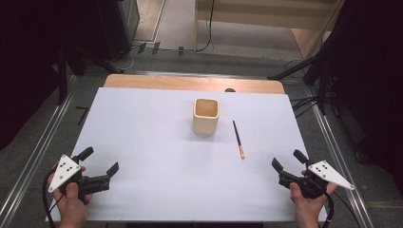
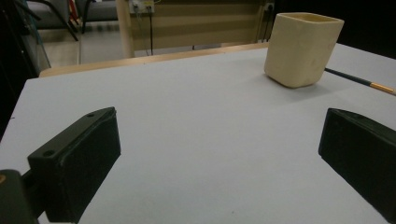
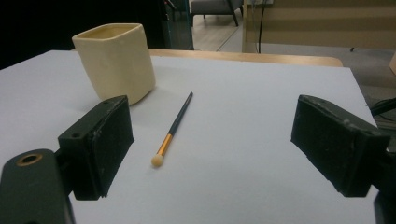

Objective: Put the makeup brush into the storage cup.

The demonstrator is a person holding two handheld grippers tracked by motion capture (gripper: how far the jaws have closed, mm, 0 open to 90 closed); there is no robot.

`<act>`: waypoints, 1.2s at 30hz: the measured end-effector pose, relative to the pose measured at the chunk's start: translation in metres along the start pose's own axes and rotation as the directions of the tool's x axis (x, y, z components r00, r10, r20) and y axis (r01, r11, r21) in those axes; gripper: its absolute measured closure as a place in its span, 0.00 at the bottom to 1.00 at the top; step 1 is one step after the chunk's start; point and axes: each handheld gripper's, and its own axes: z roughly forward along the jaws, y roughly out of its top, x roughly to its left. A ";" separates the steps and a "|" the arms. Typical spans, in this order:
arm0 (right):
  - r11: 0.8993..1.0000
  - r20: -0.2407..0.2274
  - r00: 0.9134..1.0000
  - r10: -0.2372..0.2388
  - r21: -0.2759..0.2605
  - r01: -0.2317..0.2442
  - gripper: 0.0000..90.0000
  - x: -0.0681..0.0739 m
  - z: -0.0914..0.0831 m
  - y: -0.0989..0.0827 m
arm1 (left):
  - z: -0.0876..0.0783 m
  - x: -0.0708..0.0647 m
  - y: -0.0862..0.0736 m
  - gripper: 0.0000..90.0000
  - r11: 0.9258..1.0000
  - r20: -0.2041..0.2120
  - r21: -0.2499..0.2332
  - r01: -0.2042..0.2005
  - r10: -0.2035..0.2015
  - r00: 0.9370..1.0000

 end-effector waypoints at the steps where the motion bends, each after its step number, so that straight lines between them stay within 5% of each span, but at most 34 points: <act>1: 1.000 0.000 1.000 0.001 0.003 -0.001 0.15 0.000 0.000 0.000 | 0.000 0.000 0.000 0.00 1.000 0.000 0.000 0.000 0.000 1.000; 13: 1.000 0.006 1.000 -0.006 0.003 0.006 0.16 0.008 0.003 0.010 | 0.001 -0.004 0.001 0.00 1.000 0.003 0.007 -0.008 0.008 1.000; 24: 0.997 -0.015 0.998 -0.069 0.027 0.069 0.16 0.028 0.024 0.025 | 0.001 -0.004 -0.001 0.00 1.000 0.007 0.007 -0.005 0.005 1.000; 36: 0.998 -0.018 0.998 -0.058 0.027 0.059 0.18 0.031 0.047 0.044 | 0.000 -0.005 -0.001 0.00 1.000 0.007 0.010 -0.002 0.002 1.000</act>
